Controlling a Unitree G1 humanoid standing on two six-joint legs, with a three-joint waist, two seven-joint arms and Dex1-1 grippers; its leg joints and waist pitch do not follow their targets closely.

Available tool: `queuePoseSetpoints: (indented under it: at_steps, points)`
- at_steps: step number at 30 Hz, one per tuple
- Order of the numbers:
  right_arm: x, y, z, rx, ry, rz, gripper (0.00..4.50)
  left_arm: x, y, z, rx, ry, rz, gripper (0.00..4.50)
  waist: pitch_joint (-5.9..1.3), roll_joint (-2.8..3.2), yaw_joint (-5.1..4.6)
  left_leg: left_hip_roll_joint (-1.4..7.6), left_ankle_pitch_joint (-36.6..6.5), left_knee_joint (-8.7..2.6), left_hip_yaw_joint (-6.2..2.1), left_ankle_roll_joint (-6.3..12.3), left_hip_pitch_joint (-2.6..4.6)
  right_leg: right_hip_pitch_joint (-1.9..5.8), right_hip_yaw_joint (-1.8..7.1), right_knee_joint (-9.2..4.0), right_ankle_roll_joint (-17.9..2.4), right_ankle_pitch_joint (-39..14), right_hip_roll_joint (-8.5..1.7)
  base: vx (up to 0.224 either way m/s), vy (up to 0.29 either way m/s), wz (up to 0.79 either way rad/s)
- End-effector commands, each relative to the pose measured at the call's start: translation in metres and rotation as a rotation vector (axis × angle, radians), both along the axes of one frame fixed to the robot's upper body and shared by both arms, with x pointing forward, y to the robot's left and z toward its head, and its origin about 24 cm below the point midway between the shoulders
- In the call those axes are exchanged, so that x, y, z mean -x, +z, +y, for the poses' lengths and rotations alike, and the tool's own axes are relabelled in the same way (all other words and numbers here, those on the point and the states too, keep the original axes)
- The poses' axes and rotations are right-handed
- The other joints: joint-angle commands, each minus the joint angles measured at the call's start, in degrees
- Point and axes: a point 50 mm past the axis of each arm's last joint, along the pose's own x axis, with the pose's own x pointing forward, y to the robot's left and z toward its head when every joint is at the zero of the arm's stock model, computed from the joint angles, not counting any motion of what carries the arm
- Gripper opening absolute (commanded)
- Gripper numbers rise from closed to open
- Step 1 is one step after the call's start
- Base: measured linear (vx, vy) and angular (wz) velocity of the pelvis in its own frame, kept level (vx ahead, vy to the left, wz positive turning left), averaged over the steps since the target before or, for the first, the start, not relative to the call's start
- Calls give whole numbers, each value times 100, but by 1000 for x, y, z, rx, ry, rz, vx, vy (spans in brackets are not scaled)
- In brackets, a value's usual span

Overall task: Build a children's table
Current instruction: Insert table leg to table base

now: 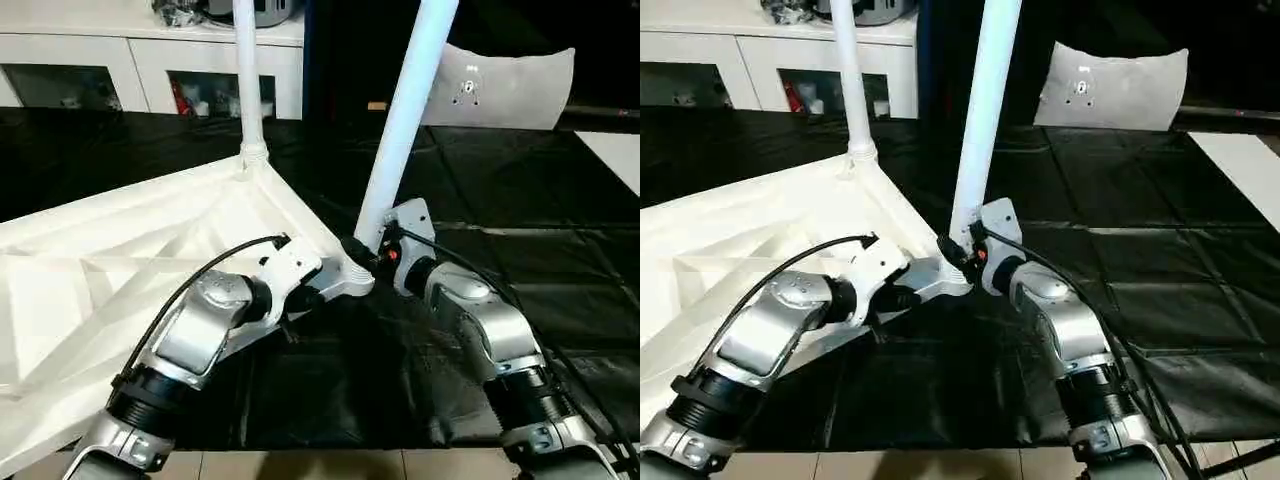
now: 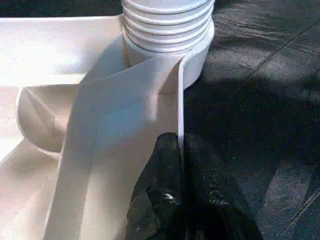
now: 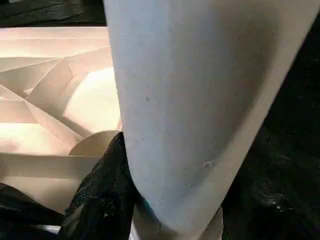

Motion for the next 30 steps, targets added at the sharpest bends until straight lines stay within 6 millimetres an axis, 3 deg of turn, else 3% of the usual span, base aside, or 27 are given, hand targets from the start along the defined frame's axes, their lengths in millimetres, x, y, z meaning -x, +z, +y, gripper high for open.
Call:
queuePoseSetpoints:
  at_steps: [1,3,11,12,15,16,17,19,24,30]
  points:
    - [17,-53,-10,112,-18,238,189,-5,20,-5,9,-3,-93,0,-249,38,60,320,-1254,-380,-119,60,26,221,308,-506,-1116,-1278,-479,0,0,0]
    - [17,-53,-10,111,-20,240,189,-6,20,-5,8,-2,-97,0,-250,13,55,322,-1275,-380,-121,68,24,220,306,-516,-1091,-1368,-483,0,0,0]
    - [16,-56,-9,112,6,234,189,-8,26,-8,12,-17,-150,0,-266,20,52,321,-1295,-369,-126,69,21,215,302,-510,-1075,-1381,-483,0,0,0]
    - [14,-55,-10,118,-6,221,224,-8,28,-10,21,-30,-161,0,-268,21,53,324,-1297,-370,-128,68,22,213,300,-510,-1076,-1399,-486,0,0,0]
    - [14,-55,-13,61,-30,272,262,-7,29,-12,29,-51,-177,0,-279,25,54,322,-1249,-358,-126,86,29,216,307,-507,-1092,-1315,-482,0,0,0]
    - [14,-55,-13,53,-34,272,264,-7,29,-12,30,-55,-179,0,-294,34,56,322,-1166,-347,-123,89,32,224,311,-487,-1121,-1158,-475,0,0,0]
    - [13,-54,-15,53,-40,267,269,-7,27,-12,24,-59,-178,0,-320,45,72,322,-901,-329,-116,131,18,248,305,-426,-1234,-598,-465,0,0,0]
    - [13,-53,-15,47,-44,265,279,-7,25,-10,18,-60,-176,0,-313,41,78,320,-826,-329,-110,175,13,255,296,-409,-1291,-360,-461,0,0,0]
    - [15,-52,-24,58,-40,219,333,-6,17,-3,-21,-73,-167,0,-313,35,109,319,-893,-323,-99,166,24,263,297,-425,-1298,-526,-468,0,0,0]
    - [22,-48,-29,8,-15,192,379,-7,12,2,-32,-93,-160,0,-323,54,145,314,-763,-304,-91,236,28,286,298,-403,-1327,-199,-467,0,0,0]
